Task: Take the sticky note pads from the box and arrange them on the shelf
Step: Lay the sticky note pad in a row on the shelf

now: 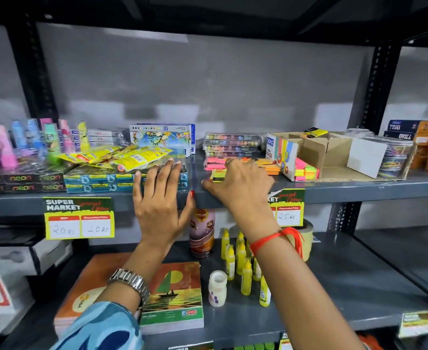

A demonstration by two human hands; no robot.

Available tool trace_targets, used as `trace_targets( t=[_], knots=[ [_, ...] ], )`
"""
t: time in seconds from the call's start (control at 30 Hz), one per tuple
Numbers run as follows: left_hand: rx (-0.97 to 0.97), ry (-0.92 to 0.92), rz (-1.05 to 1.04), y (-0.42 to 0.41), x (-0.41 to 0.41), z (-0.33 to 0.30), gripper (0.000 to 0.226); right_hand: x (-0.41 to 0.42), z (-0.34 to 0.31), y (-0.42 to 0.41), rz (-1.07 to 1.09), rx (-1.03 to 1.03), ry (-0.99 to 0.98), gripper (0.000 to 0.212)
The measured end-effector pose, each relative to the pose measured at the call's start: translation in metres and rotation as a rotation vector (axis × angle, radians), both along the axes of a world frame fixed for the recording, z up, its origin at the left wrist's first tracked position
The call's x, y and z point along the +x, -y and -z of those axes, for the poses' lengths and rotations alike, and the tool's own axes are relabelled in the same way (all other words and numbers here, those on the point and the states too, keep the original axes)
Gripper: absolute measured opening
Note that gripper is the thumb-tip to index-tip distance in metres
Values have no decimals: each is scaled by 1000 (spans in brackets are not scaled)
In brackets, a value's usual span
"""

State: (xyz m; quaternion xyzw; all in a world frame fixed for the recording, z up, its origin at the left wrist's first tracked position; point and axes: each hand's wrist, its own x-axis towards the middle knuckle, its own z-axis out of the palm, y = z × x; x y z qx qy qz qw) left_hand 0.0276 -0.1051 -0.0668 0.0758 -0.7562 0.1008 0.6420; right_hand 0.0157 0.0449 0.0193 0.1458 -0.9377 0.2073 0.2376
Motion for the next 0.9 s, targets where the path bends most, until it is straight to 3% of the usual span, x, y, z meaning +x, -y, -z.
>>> trace_targets(
  t=[0.23, 0.47, 0.73, 0.9],
  knots=[
    [3, 4, 11, 0, 2, -1, 55, 0, -10, -3, -50, 0, 29, 60],
    [0, -24, 24, -2, 1, -1, 55, 1, -7, -18, -107, -194, -61, 50],
    [-8, -40, 13, -1, -1, 1, 55, -5, -43, -66, -175, -317, -342, 48],
    [-3, -44, 1, -2, 0, 1, 55, -40, -65, -122, -50, -428, -389, 44]
  ],
)
